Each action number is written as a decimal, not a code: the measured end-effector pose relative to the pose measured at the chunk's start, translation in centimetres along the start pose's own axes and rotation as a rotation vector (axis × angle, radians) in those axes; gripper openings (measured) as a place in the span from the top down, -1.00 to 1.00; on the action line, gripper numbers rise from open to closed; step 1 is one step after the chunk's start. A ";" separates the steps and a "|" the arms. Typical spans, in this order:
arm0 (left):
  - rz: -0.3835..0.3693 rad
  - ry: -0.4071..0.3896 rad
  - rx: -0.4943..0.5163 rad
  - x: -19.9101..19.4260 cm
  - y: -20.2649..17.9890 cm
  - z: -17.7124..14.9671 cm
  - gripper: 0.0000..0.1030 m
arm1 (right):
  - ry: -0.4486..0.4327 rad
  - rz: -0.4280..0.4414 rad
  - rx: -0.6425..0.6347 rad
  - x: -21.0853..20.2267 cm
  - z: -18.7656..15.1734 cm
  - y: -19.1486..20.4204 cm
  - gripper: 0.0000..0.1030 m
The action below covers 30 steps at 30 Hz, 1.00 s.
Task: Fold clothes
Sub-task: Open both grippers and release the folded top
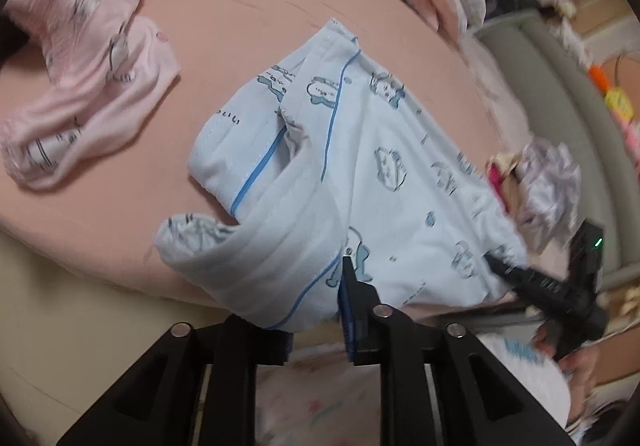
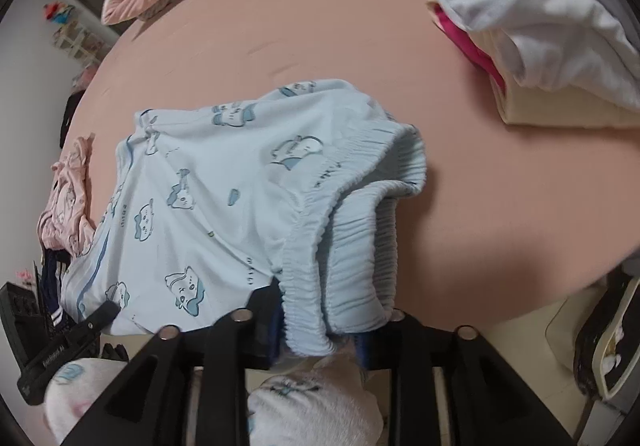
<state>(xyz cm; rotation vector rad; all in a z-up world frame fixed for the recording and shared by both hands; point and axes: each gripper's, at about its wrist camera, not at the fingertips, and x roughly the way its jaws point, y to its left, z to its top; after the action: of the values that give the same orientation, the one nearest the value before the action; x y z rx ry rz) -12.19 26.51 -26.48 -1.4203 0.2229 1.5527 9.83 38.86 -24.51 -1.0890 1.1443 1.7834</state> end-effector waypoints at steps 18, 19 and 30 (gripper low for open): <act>0.104 -0.054 0.129 -5.5 -1.7 0.7 -0.32 | -0.104 -0.144 -0.017 -4.7 1.4 1.0 -0.22; 0.106 -0.062 0.141 -5.6 -1.9 0.9 -0.33 | -0.103 -0.149 -0.029 -4.2 2.4 2.0 -0.22; 0.152 -0.053 0.181 -4.8 -2.7 3.5 -0.34 | -0.104 -0.208 -0.147 -4.4 2.7 3.7 -0.22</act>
<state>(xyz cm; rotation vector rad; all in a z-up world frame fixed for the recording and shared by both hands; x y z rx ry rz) -13.28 27.75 -20.14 -1.2424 0.4369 1.6464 7.44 39.54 -18.66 -1.1420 0.8166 1.7581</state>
